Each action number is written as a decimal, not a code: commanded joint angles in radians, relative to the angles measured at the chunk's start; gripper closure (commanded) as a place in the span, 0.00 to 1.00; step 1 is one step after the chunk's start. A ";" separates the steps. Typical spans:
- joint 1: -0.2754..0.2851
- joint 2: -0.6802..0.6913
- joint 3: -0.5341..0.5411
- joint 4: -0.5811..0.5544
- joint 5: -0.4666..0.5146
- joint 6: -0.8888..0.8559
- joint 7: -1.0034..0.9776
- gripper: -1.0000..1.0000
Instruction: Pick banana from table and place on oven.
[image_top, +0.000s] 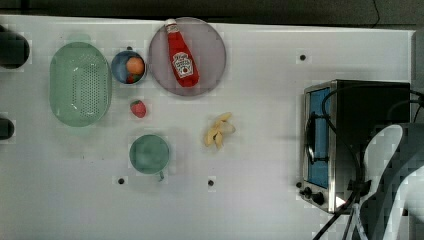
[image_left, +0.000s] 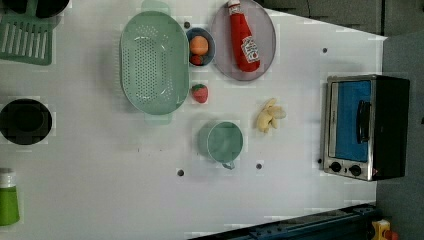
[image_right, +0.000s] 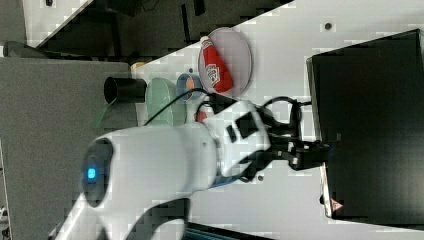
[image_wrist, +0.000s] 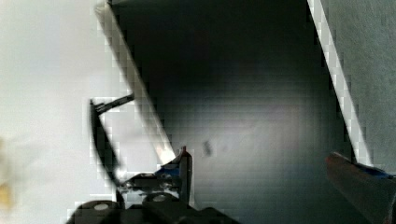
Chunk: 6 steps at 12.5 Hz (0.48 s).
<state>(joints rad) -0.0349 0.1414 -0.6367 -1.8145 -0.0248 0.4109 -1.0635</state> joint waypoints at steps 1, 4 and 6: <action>0.043 -0.145 0.068 0.073 -0.011 -0.204 0.180 0.00; 0.065 -0.242 0.211 0.086 -0.021 -0.349 0.544 0.00; 0.067 -0.288 0.325 0.078 -0.022 -0.355 0.741 0.00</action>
<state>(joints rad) 0.0084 -0.1680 -0.3408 -1.7490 -0.0720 0.0676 -0.5435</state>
